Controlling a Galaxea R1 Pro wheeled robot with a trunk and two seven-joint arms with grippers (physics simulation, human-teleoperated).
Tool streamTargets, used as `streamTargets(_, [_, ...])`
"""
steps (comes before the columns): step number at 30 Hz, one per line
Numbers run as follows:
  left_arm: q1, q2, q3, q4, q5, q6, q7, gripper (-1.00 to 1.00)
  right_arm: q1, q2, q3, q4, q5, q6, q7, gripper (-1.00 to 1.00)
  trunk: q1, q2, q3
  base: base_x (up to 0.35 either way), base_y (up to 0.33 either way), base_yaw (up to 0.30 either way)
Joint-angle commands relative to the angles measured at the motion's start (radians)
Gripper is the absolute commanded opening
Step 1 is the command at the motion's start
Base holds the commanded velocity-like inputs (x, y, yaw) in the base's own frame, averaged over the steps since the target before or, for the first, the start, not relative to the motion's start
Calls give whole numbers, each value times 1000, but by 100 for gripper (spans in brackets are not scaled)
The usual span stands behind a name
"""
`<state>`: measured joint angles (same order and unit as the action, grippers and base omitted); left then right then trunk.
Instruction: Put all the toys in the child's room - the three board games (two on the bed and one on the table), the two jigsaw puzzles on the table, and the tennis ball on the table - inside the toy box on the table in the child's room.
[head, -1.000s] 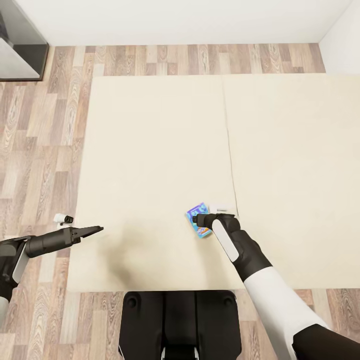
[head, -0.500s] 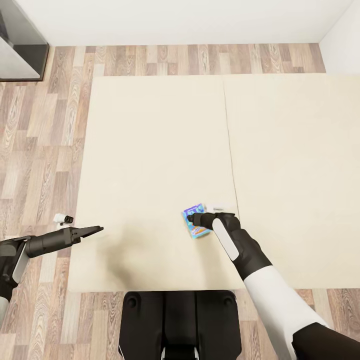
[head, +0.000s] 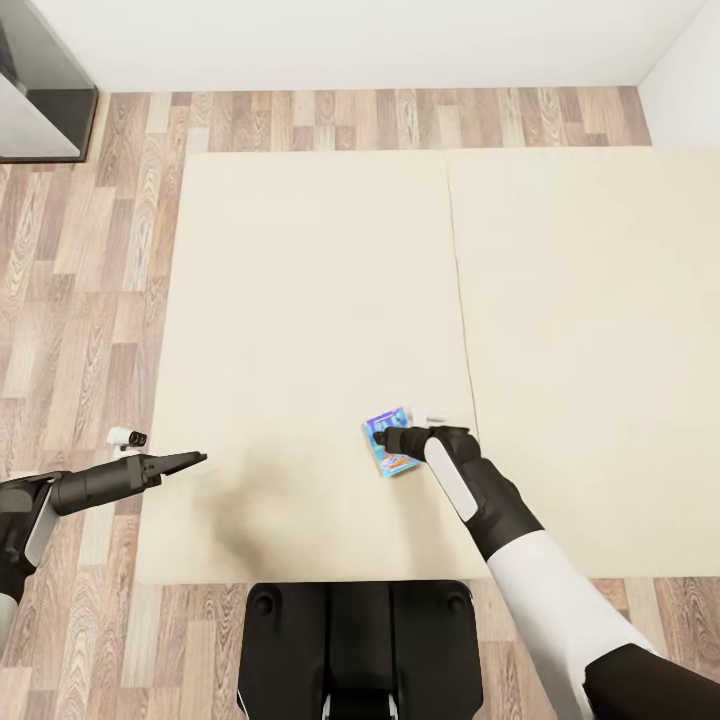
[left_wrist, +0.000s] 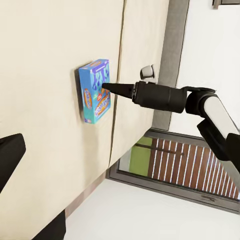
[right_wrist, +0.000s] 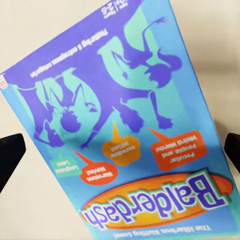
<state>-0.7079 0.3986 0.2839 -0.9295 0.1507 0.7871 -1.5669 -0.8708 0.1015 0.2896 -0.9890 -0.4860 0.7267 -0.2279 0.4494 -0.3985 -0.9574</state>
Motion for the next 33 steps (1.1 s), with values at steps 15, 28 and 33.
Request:
streamTargets(15, [0,0,0,0,0,11,-4,100,0,2,3,18,-9,-1,40,100,1,-2,-1,0,0,0])
streamTargets(28, [0,0,0,0,0,11,-4,100,0,37,5,18,-8,-1,73,100,1,-2,-1,0,0,0])
streamTargets(33, [0,0,0,0,0,11,-4,100,0,39,5,18,-9,-2,76,100,1,-2,-1,0,0,0])
